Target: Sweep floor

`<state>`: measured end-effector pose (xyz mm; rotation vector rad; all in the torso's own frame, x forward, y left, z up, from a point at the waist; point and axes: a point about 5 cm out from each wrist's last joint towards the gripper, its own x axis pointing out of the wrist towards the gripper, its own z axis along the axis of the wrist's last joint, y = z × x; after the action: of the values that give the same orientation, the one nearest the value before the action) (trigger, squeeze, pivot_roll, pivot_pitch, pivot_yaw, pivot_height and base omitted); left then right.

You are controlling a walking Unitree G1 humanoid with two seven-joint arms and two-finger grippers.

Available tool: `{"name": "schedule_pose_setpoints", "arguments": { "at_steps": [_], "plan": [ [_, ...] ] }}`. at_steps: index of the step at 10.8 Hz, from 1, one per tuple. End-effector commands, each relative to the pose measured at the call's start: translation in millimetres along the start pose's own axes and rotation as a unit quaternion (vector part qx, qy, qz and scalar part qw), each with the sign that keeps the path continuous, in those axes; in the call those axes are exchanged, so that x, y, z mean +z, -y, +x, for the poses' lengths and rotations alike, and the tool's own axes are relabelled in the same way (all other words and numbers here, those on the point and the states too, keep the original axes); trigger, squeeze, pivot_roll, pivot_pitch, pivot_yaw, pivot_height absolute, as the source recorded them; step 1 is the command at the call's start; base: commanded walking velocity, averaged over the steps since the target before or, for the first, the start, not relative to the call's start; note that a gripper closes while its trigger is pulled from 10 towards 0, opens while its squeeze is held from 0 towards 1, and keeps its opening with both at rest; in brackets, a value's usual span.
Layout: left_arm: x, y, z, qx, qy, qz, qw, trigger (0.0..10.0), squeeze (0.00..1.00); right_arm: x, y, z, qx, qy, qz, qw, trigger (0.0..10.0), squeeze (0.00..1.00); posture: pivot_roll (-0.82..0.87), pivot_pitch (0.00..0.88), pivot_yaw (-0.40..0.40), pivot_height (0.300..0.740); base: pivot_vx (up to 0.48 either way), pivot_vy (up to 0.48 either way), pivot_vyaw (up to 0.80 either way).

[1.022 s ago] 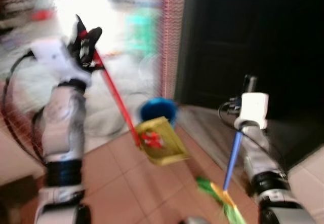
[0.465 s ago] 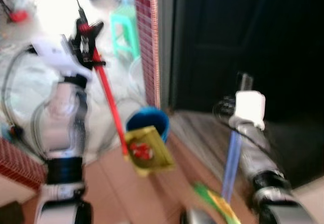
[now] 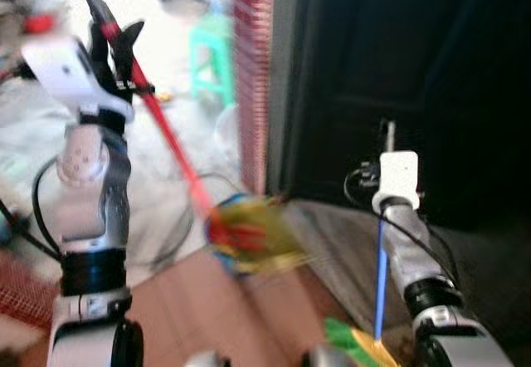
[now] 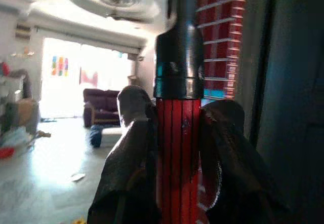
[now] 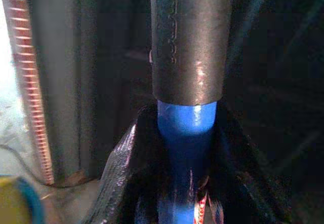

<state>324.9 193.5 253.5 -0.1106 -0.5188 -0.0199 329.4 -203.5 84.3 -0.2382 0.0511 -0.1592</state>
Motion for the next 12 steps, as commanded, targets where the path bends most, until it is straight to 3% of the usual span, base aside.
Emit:
{"name": "schedule_pose_setpoints", "arguments": {
  "at_steps": [1, 4, 12],
  "plan": [
    [13.2, 5.9, 6.3, -0.008, 0.036, 0.002, 0.999, 10.0, 0.00, 8.0, 5.7, 3.1, -0.009, 0.020, 0.009, 1.000, 10.0, 0.00, -0.06, 0.000, 0.046, 0.740, 0.458, 0.000, 0.00],
    [14.7, 7.0, 6.7, -0.011, 0.045, 0.025, 0.999, 10.0, 0.00, 7.5, 5.6, 2.7, -0.009, 0.019, 0.009, 1.000, 10.0, 0.00, -0.07, 0.000, 0.047, 0.740, 0.445, 0.000, 0.00],
    [28.0, 25.1, 10.3, -0.091, 0.078, 0.119, 0.986, 10.0, 0.00, 9.0, 3.1, 5.2, -0.004, 0.021, 0.012, 1.000, 10.0, 0.00, -0.05, 0.000, 0.041, 0.740, 0.000, 0.000, 0.00]
  ]
}}
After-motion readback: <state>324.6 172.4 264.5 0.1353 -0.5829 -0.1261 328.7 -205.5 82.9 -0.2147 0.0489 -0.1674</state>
